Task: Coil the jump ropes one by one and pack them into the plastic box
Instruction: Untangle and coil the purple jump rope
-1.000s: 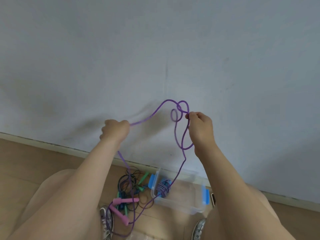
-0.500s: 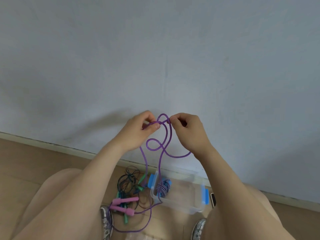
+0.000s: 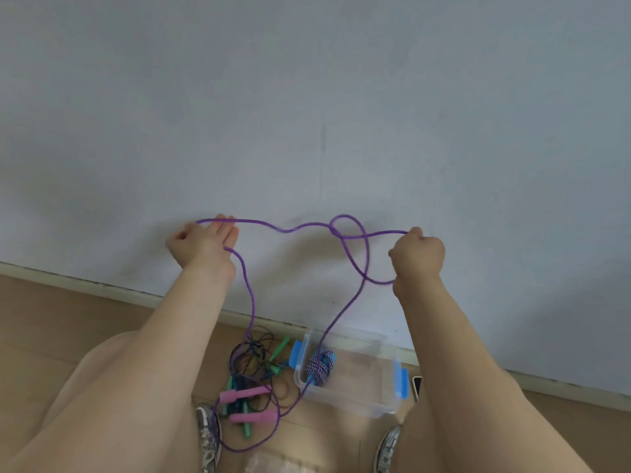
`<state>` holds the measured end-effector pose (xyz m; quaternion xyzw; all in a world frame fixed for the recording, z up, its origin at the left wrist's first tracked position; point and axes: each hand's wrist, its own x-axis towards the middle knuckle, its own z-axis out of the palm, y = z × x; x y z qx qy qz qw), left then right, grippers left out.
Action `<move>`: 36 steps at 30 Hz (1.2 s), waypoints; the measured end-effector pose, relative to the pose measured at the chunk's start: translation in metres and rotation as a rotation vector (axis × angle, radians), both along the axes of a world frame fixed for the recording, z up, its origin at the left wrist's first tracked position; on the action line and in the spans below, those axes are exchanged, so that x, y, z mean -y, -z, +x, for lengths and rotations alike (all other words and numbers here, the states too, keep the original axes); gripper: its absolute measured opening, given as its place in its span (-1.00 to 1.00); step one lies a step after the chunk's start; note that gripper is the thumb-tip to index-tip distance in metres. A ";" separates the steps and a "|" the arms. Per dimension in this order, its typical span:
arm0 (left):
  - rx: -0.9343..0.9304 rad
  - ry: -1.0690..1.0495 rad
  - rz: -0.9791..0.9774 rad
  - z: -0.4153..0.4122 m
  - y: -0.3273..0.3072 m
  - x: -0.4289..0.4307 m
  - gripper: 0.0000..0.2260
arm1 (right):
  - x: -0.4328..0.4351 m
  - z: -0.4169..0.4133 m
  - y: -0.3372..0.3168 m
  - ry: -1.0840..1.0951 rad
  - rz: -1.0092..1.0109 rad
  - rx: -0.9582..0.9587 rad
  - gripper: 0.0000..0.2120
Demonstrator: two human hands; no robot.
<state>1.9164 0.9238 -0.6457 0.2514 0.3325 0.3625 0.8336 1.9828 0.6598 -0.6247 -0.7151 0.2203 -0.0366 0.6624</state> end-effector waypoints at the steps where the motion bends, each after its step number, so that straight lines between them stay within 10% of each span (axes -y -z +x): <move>1: 0.033 0.020 -0.084 0.001 -0.001 -0.004 -0.75 | 0.002 0.000 -0.003 0.057 0.139 0.010 -0.68; 5: -0.117 0.269 0.075 0.002 -0.003 0.007 -0.72 | -0.002 -0.009 -0.013 0.149 0.477 0.086 -0.68; 11: -0.635 0.707 1.597 -0.007 0.005 0.031 -0.43 | -0.012 -0.015 -0.009 -0.028 0.294 0.207 -0.68; 13: -0.623 0.899 1.798 -0.009 0.013 0.035 -0.45 | -0.016 -0.018 -0.009 -0.134 0.207 0.252 -0.68; 17: -0.621 0.994 1.774 -0.006 0.026 0.029 -0.52 | -0.018 -0.022 -0.011 -0.289 0.143 0.223 -0.64; 23: -0.788 0.416 1.445 -0.005 0.015 0.018 -0.75 | -0.004 -0.028 -0.020 -0.647 -0.016 -0.024 -0.50; 36: -0.200 1.011 0.579 -0.024 -0.022 0.031 -0.63 | -0.011 -0.016 -0.001 -0.537 -0.418 0.229 -0.57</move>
